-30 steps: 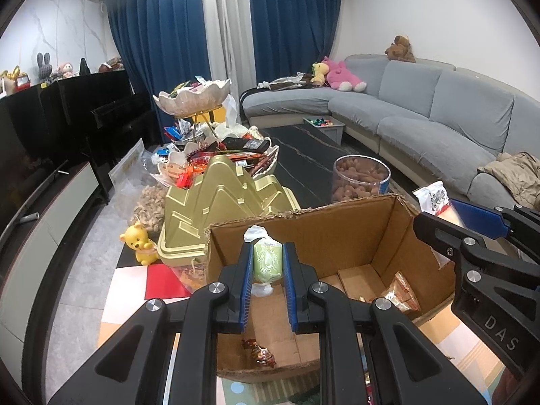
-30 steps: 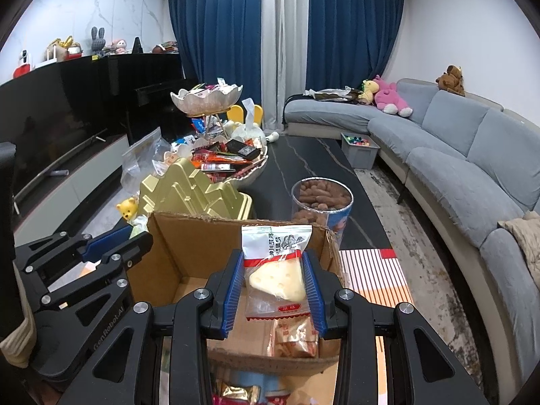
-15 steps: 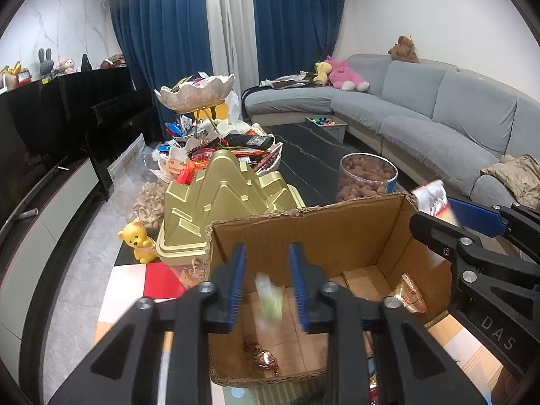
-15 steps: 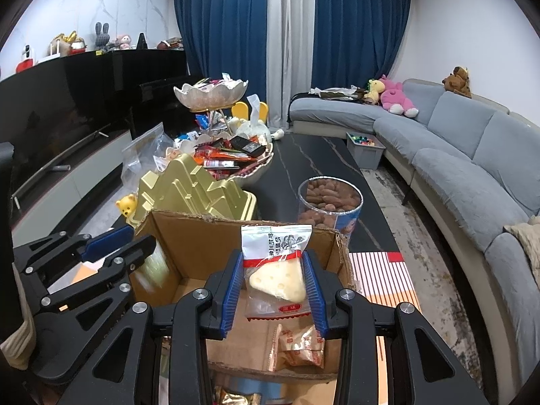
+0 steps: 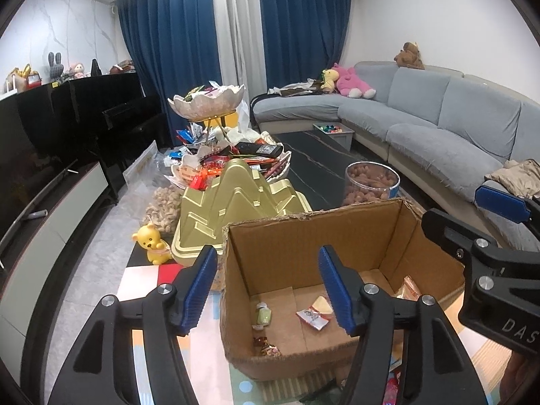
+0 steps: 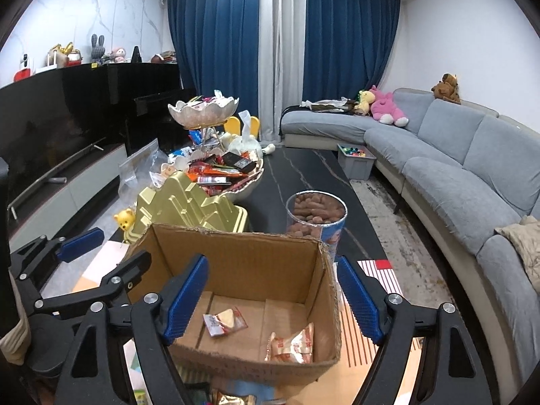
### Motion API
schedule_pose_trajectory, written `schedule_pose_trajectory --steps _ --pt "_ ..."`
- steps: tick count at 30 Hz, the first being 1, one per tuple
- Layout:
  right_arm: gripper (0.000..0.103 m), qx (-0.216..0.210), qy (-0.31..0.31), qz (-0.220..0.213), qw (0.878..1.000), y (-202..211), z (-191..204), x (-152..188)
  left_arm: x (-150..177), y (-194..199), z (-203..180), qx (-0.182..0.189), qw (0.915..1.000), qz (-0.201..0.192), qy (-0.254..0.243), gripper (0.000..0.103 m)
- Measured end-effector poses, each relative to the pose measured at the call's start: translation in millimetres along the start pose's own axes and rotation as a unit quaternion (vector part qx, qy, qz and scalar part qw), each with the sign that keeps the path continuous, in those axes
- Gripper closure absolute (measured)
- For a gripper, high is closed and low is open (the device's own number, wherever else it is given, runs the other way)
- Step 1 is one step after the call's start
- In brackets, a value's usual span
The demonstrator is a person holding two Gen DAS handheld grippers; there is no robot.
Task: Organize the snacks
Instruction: 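Withdraw both open tools from the box back toward the remaining snacks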
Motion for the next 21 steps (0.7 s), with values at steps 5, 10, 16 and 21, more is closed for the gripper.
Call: schedule_pose_trajectory --steps 5,10,16,21 --pt "0.024 0.001 -0.001 -0.002 1.000 12.1 -2.1 2.9 5.6 11.6 0.3 -0.003 1.0000 0.004 -0.001 0.041" --pt "0.024 0.002 -0.001 -0.002 1.000 26.2 -2.4 6.0 8.9 24.4 1.0 -0.004 1.0000 0.003 0.001 0.041" --pt "0.024 0.003 0.000 -0.002 1.000 35.3 -0.5 8.8 12.9 42.8 1.5 -0.006 1.0000 -0.001 0.003 0.041" --pt "0.024 0.000 0.001 0.000 1.000 47.8 1.9 14.8 17.9 56.8 2.4 -0.008 1.0000 -0.003 0.003 0.041"
Point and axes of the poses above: each gripper's, at about its wrist camera, not at the fingertips, and y roughly against the way its jaws point, z to its left, x to its underside, the point moved 4 cm from there along -y, roughly the way its jaws point, and after that the axes turned 8 degrees about y, right-handed, at the moved point
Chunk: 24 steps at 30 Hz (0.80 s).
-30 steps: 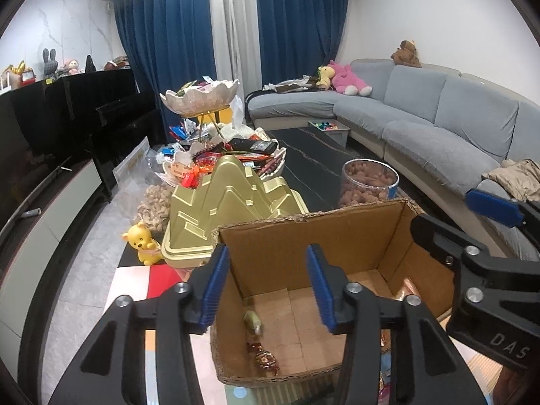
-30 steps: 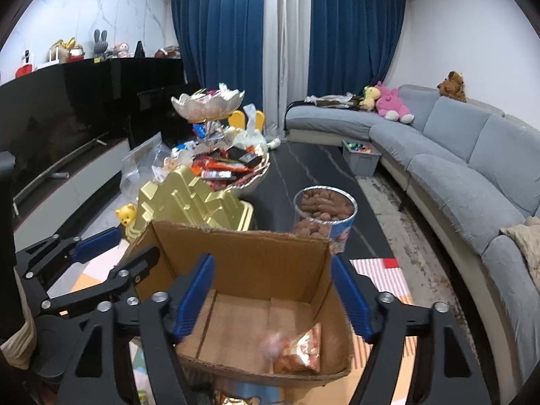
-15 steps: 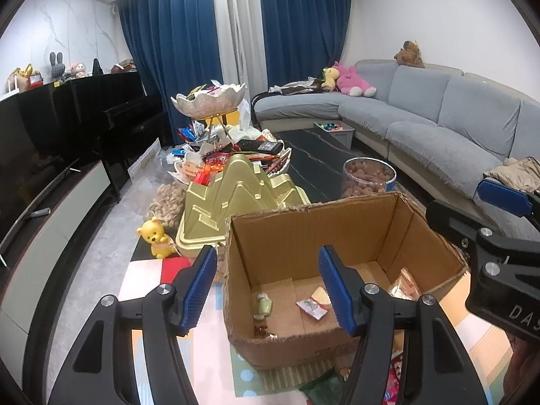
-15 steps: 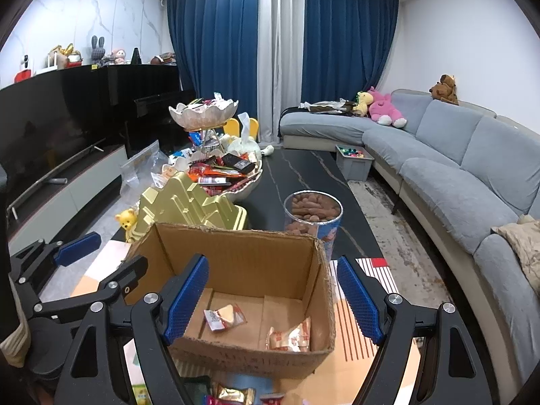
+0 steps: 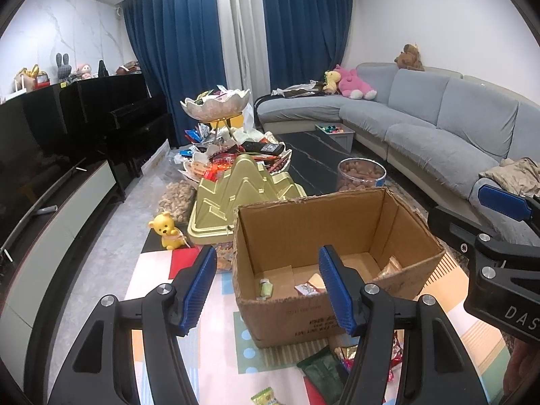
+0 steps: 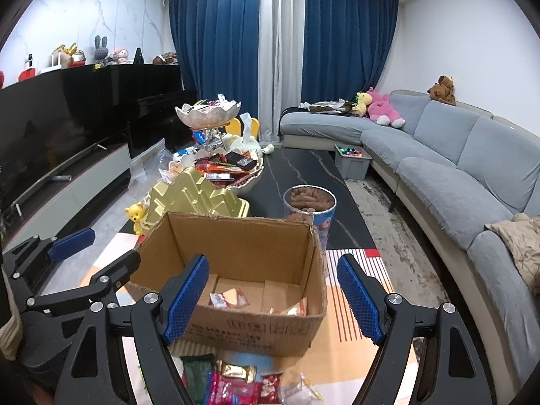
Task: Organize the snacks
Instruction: 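Withdraw both open tools from the box back toward the remaining snacks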
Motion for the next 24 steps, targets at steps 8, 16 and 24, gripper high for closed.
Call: schedule_pose_trajectory --steps 8,16,24 --pt "0.024 0.002 -0.008 0.012 1.000 14.9 -1.4 17.1 10.5 14.4 0.0 0.000 1.0000 0.002 0.001 0.041" --pt "0.024 0.015 -0.011 0.027 0.999 25.1 -9.3 37.5 28.1 25.6 -6.1 0.003 1.0000 0.006 0.002 0.041" --pt "0.024 0.025 -0.015 0.045 0.999 30.3 -15.1 60.8 49.0 25.1 -14.1 0.003 0.9997 0.025 0.001 0.041"
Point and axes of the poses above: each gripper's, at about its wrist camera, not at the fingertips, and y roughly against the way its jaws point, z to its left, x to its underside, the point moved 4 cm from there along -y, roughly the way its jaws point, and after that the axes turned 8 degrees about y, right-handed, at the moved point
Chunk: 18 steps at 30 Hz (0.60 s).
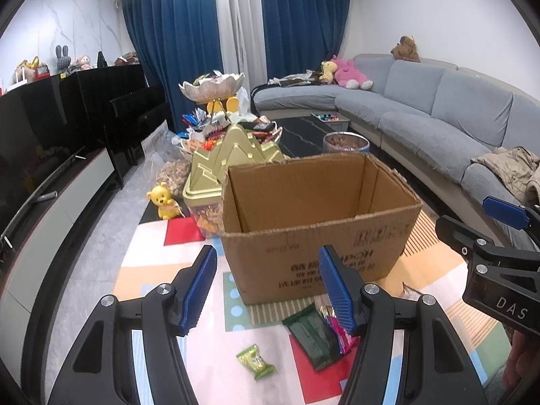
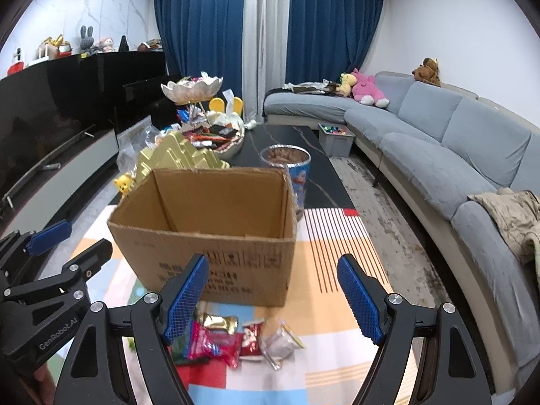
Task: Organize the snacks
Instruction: 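Withdraw both open tools from the box back toward the remaining snacks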
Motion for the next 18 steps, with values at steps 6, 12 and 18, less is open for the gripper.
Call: schedule_pose_trajectory --steps 6,12,18 --pt "0.024 0.001 -0.004 0.016 1.000 -4.2 -5.0 17.3 15.2 -5.5 -6.6 0.000 0.9999 0.014 -0.002 0.041" --pt "0.024 0.002 -0.008 0.031 0.999 -12.3 -7.7 31.1 30.7 -12.0 -9.9 0.000 0.9996 0.027 -0.003 0.041" --pt "0.024 0.005 -0.011 0.047 0.999 -23.3 -8.9 45.5 48.0 -23.1 -12.4 0.002 0.9990 0.044 -0.002 0.041"
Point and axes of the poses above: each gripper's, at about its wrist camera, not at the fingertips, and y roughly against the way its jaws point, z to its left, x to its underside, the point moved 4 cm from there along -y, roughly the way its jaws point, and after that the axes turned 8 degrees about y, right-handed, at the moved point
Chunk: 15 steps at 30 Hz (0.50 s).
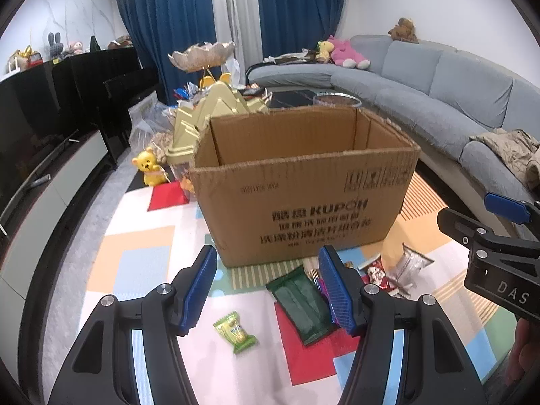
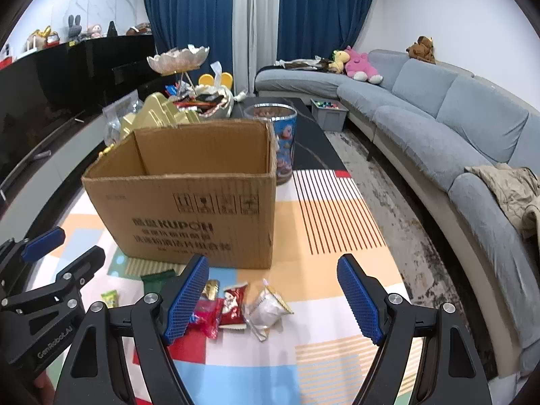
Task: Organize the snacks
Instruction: 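Withdraw both open tools from the box back toward the remaining snacks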
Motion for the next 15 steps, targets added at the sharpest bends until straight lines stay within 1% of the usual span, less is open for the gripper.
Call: schedule_pose_trajectory --steps 4,15 --pt "0.024 0.003 0.001 0.012 1.000 -10.1 -0.7 9.4 11.4 -7.8 0.1 -0.001 0.9999 0.010 -0.001 0.041" --pt "0.024 0.006 0.001 0.035 0.999 -28.7 -2.9 26.1 39.9 -26.3 -5.5 0.011 0.9992 0.037 -0.006 0.041"
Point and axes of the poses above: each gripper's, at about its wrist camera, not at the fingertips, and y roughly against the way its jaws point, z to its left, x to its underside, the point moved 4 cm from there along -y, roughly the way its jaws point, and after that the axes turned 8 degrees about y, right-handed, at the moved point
